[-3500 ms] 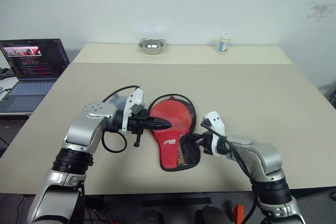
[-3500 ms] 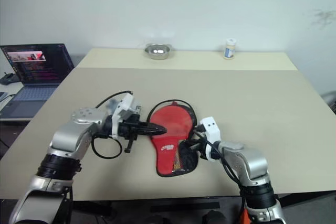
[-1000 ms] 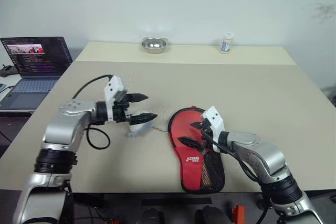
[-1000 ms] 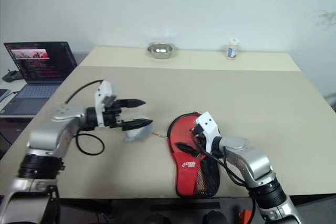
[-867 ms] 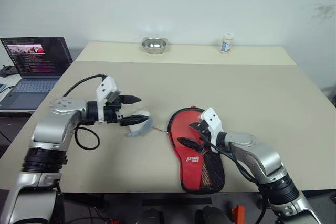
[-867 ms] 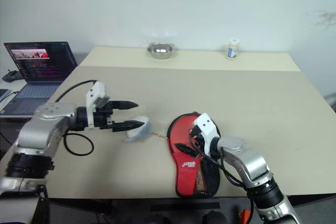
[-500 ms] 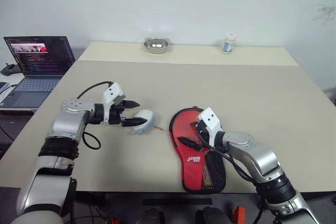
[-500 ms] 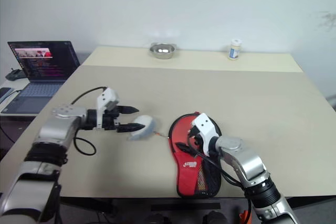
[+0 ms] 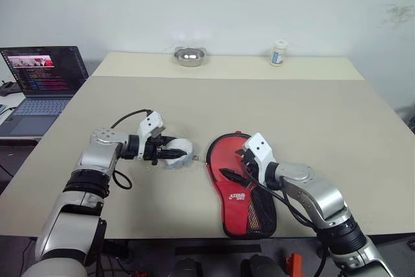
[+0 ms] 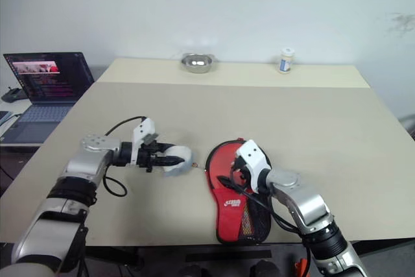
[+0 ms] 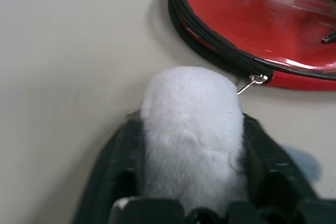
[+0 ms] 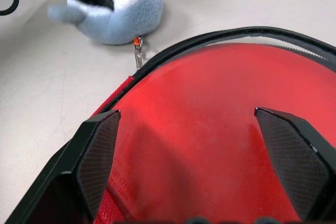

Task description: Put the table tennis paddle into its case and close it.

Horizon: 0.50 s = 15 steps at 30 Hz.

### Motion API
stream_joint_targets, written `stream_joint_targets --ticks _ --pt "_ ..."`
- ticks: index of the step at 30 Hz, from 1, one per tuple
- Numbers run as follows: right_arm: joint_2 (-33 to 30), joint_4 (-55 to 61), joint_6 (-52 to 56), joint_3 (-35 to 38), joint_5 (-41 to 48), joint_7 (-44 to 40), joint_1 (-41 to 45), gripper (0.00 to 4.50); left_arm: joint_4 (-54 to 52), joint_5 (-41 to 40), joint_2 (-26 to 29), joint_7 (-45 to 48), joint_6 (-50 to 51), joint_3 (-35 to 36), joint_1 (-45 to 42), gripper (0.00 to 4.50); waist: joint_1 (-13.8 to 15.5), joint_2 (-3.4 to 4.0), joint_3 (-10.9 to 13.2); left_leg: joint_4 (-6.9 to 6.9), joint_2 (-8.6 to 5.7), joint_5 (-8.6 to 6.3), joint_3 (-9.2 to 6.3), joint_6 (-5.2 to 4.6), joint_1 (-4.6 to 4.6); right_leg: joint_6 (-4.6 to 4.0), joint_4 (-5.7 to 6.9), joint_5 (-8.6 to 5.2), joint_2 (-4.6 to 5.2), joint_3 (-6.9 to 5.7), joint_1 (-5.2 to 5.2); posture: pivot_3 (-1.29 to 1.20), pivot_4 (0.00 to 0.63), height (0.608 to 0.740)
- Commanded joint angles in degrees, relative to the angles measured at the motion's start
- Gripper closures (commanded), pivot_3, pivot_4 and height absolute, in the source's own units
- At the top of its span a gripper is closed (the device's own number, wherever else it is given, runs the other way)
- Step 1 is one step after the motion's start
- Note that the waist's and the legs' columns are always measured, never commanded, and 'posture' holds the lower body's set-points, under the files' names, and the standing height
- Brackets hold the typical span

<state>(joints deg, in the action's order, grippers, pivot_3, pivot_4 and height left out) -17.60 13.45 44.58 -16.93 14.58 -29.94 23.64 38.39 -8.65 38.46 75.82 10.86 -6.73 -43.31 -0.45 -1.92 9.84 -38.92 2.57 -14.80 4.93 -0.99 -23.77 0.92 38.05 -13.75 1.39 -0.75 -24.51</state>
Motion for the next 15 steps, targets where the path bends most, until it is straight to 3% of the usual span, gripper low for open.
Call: stream_joint_targets --ticks 1,5,11,15 --pt "0.5 0.5 -1.3 -0.6 -0.6 -0.3 0.0 0.00 -1.6 0.1 0.2 0.3 2.2 0.1 1.0 3.53 0.0 0.00 0.0 0.00 0.00 0.00 0.00 0.00 0.00 0.00 0.00 0.00 0.00 0.00 0.00 0.00 0.150 0.740" --pt "-0.5 -2.4 -1.8 -2.0 -2.4 -0.3 -0.7 0.00 -3.2 -0.8 -1.3 -1.6 5.9 0.9 -0.4 4.11 0.0 0.00 0.0 0.00 -0.01 0.00 0.00 0.00 0.00 0.00 0.00 0.00 0.00 0.00 0.01 0.00 0.150 0.740" --pt "-1.8 -4.0 -2.6 -3.1 -4.3 -0.9 -2.3 0.00 -0.6 -1.0 -6.0 -9.0 10.1 2.9 -7.7 4.21 0.6 -0.19 -0.1 -0.06 -0.03 0.00 -0.11 0.00 0.09 0.02 -0.01 0.00 0.01 -0.09 0.19 0.00 0.150 0.740" --pt "-1.7 -5.2 -3.0 -3.6 -5.0 -1.3 -3.0 0.00 12.1 0.2 -13.2 -20.0 8.4 4.9 -19.7 4.21 0.7 -0.38 -0.2 -0.11 -0.07 0.00 -0.13 0.00 0.09 0.13 -0.04 -0.05 0.01 -0.10 0.24 0.00 0.150 0.740"
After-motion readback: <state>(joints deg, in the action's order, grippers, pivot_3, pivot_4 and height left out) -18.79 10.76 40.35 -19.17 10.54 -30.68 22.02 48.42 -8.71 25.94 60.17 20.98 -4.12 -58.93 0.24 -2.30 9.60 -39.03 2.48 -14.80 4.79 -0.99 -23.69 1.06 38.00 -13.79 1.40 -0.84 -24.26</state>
